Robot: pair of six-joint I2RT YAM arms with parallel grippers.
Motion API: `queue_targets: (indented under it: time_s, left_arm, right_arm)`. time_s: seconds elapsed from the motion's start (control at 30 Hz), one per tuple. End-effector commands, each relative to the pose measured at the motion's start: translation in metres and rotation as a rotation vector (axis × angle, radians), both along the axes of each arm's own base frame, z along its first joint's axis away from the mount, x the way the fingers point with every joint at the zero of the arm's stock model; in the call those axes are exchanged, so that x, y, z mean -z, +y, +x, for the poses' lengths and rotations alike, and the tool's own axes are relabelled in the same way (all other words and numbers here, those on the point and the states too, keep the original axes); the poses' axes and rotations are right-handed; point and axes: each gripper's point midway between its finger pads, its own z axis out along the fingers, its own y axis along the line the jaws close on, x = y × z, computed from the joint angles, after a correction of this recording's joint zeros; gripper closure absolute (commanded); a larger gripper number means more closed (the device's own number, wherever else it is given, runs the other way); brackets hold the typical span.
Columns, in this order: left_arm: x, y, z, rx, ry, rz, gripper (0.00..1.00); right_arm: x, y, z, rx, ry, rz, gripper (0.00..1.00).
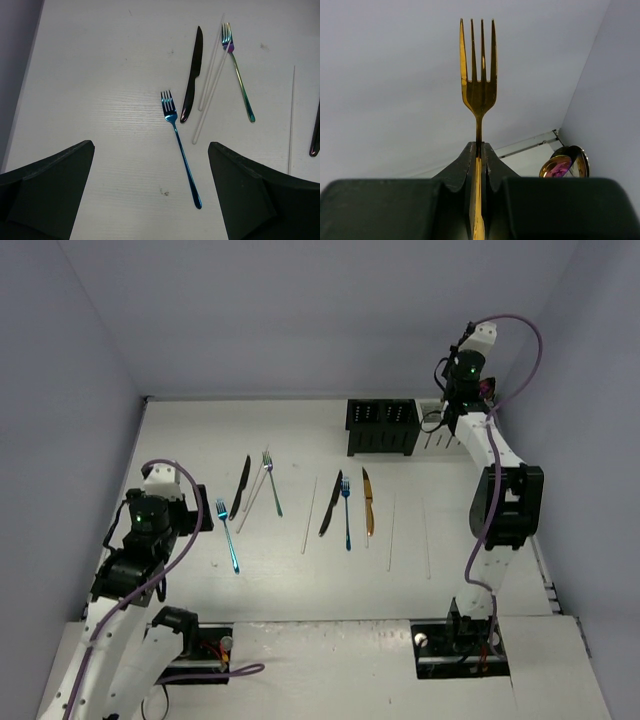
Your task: Sort the eating utensils into containers
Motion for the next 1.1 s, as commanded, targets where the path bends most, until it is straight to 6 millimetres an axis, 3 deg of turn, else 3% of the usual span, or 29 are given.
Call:
queue_targets:
  time_s: [0.0,0.2,0.47,0.67,0.77,0.83,0.87,0.93,1.03,1.07]
  left_arm:
    - [-0.012,-0.003,0.013,0.002,-0.039,-0.006,0.03]
    - [-0.013,-0.003,0.013,0.003,-0.041,-0.008,0.03]
    - [-0.015,-0.004,0.012,0.009,-0.052,-0.011,0.03]
    - [-0.02,-0.003,0.01,0.008,-0.075,-0.016,0.03]
    - [-0.023,-0.004,0.008,0.01,-0.087,-0.023,0.03]
    - [-0.024,-0.004,0.007,0.013,-0.091,-0.026,0.03]
    - [-0.024,-0.004,0.006,0.012,-0.093,-0.026,0.03]
    - [-0.024,-0.004,0.005,0.012,-0.095,-0.027,0.03]
    - [-0.026,-0.003,0.003,0.008,-0.103,-0.029,0.03]
    - [-0.026,-0.003,0.003,0.008,-0.104,-0.03,0.03]
  right_arm:
    - [-0.025,0.006,0.013,-0.033,-0.121,0.01,1.0]
    - [0.026,0.011,0.011,-0.05,-0.033,0.022,1.0]
    - [0.062,0.021,-0.007,-0.071,0.04,0.034,0.96]
    - [0.031,0.035,-0.032,-0.119,0.03,0.036,0.7]
    - [0.017,0.042,-0.048,-0.121,0.052,0.032,0.62]
    - [-0.008,0.051,-0.072,-0.131,0.06,0.031,0.57]
    - [-0.006,0.056,-0.082,-0.134,0.1,0.044,0.56]
    - [-0.024,0.065,-0.104,-0.149,0.108,0.069,0.54]
    - [-0.017,0.088,-0.136,-0.196,0.206,0.122,0.51]
    - [-0.005,0.097,-0.147,-0.211,0.26,0.135,0.5]
